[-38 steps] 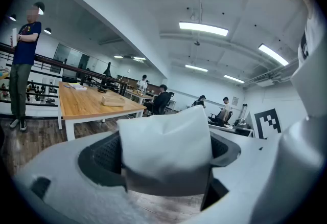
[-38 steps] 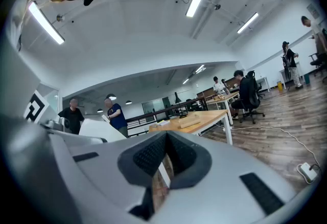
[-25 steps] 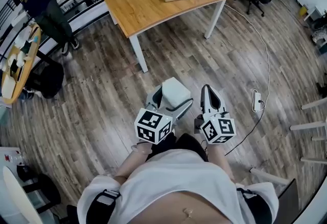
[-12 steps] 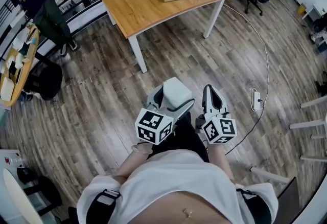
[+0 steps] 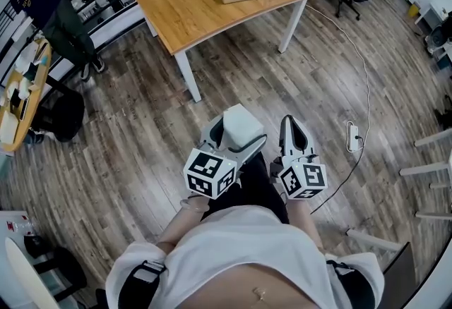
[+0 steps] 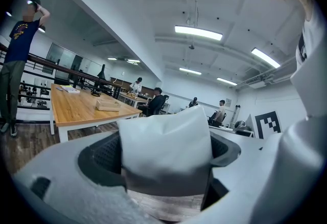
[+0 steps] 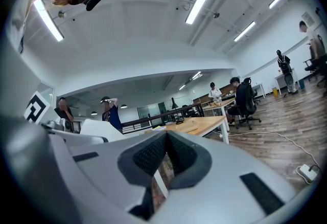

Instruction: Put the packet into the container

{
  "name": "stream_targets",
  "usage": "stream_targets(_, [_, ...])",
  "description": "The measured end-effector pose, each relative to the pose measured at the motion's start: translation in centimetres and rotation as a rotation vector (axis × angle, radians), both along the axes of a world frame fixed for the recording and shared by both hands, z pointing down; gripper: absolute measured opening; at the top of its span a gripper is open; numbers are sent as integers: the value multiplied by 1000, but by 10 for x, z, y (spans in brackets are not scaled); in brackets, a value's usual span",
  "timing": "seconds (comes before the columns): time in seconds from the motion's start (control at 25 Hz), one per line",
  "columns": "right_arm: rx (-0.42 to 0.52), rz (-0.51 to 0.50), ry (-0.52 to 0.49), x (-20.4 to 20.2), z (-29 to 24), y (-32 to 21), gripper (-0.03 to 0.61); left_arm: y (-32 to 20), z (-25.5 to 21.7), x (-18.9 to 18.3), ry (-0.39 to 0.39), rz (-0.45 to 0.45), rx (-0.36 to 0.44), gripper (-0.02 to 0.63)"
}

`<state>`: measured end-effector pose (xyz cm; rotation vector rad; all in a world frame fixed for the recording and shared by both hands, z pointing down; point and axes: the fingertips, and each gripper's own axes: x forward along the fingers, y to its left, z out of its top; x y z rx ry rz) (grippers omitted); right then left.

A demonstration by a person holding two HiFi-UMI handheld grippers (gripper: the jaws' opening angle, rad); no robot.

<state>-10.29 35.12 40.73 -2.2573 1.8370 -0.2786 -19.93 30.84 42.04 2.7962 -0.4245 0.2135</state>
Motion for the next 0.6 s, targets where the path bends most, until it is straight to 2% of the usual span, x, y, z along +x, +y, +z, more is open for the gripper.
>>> stream_targets(0.28, [-14,11,-10,10,7,-6,12,-8,8,7,-16,-5,-12,469])
stream_targets(0.6, [-14,-8,-8,20,7,-36,11,-39,12,16,-22,-35,-22,471])
